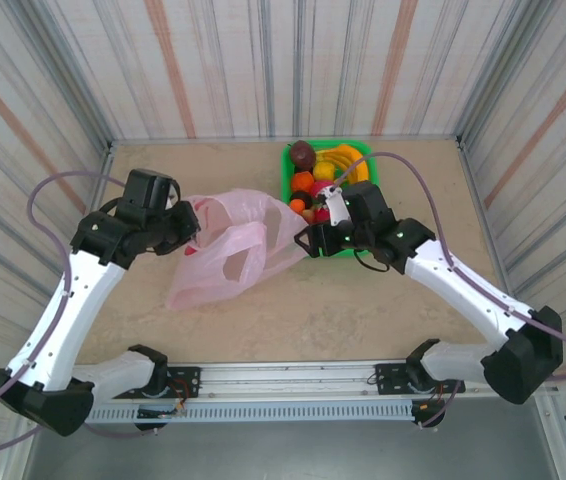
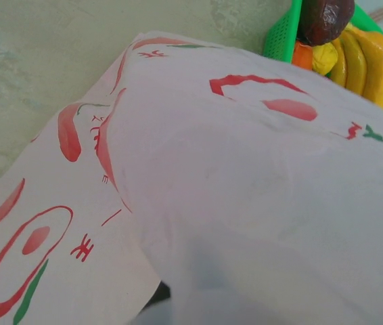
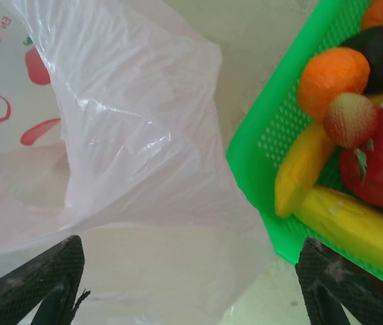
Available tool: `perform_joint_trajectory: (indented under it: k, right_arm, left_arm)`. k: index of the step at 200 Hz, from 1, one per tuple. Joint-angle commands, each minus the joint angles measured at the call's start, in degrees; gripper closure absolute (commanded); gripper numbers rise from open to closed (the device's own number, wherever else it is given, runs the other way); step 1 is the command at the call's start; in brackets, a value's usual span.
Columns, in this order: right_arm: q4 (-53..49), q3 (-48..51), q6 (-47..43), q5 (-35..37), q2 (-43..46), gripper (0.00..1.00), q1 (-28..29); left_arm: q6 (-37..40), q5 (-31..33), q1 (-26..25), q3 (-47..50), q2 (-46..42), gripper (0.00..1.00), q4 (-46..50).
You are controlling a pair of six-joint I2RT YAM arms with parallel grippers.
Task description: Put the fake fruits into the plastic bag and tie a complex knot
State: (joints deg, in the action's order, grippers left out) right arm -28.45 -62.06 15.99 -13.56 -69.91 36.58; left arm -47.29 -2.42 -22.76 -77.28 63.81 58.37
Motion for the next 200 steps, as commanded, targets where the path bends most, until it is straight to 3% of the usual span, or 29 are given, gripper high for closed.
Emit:
perform_joint_trajectory:
  k: [1,57,76,83,114,130,200]
  right_arm:
    - [-9.63,-3.41,-3.91,-0.31,3.59,0.11,-1.55]
    - [-17.22,-5.70,-2.82,0.05,5.87,0.06,-8.80]
    - [-16.43,-5.68,-0.22,1.33,3.52,0.06,-10.37]
    - [-16.08,-5.93,0.37,2.03,2.21,0.00,-10.46]
    - [-13.11,-7.70,5.79,8.56,-4.24,0.01,-10.65]
    - [-10.77,-9.18,6.83,7.76,-8.08,0.01,-10.29]
    - [-21.44,-30.33,-14.41,16.29,-29.37,0.04,-4.25]
  left_arm:
    - [-5.24,0.66,0.35,-2.37,0.89,0.98,0.83]
    - [-9.59,-1.23,5.81,-0.89,-1.19,1.00,0.22]
    - [-9.65,-2.15,7.90,-0.27,-2.58,1.00,0.13]
    - [-9.50,-2.10,8.37,-0.16,-3.12,1.00,0.24]
    - [-9.10,-2.18,9.71,0.52,-4.70,1.00,1.22]
    - [-8.79,-2.03,10.18,1.05,-5.80,1.00,1.26]
    - [-8.09,-2.71,14.41,2.48,-8.67,1.00,2.82]
